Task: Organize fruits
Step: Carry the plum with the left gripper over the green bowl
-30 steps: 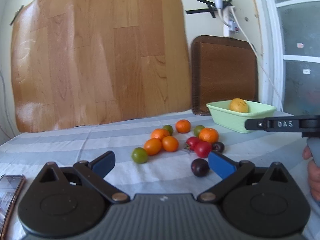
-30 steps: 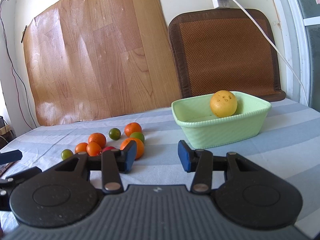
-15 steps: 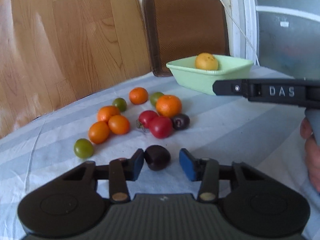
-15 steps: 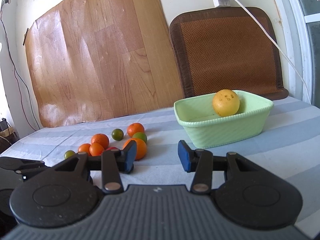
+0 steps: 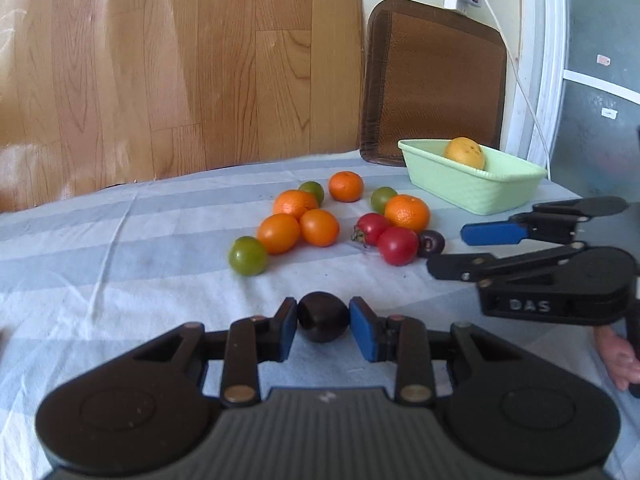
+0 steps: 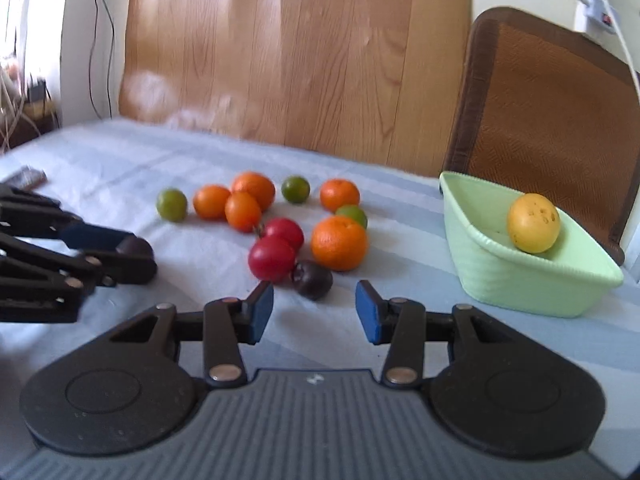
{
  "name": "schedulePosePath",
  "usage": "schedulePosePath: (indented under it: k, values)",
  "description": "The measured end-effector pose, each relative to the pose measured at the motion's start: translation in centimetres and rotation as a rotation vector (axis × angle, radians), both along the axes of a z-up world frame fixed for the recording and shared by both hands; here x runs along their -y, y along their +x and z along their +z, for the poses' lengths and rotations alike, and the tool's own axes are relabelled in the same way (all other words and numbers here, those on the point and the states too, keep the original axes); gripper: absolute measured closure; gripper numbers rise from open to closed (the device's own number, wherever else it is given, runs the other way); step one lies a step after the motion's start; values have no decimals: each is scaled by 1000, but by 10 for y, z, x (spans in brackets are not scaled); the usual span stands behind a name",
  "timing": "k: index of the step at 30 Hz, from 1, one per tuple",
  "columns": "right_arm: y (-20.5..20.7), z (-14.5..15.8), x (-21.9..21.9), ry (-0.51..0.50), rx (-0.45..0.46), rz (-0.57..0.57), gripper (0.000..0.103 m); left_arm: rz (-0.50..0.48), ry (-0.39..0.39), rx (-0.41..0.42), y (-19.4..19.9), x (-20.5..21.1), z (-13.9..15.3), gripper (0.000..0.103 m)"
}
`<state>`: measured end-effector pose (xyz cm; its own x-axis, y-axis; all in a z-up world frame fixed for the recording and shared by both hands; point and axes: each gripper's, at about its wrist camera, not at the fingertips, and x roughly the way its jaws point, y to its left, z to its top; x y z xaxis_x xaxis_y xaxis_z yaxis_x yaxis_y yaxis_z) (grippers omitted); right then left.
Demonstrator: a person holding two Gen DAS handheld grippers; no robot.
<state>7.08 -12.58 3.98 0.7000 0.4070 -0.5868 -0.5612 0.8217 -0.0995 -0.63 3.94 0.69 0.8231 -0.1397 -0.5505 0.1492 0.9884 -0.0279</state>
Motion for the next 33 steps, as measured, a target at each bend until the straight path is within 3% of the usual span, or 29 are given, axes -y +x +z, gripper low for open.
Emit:
schedulePosePath:
  k: [6, 8, 9, 14, 19, 23, 28, 33]
  values:
    - [15, -1, -4, -23, -32, 45, 56, -31, 35, 31, -6, 9, 0, 73]
    - [18, -1, -3, 6, -56, 68, 73, -28, 30, 26, -5, 9, 0, 73]
    - [18, -1, -3, 18, -61, 66, 76, -26, 26, 22, -4, 8, -1, 73]
    - [8, 0, 8, 68, -54, 28, 78, -24, 18, 9, -2, 6, -1, 74]
    - [-17, 6, 32, 113, 3, -17, 78, -29, 2, -2, 1, 5, -1, 74]
    - [-17, 19, 57, 152, 105, -102, 78, -80, -60, 0, 7, 9, 5, 74]
    - [7, 38, 94, 193, 262, -237, 78, -190, -116, 38, 38, 47, 39, 73]
    - [39, 32, 126, 182, 275, -342, 78, -272, -120, 63, 91, 103, 68, 73]
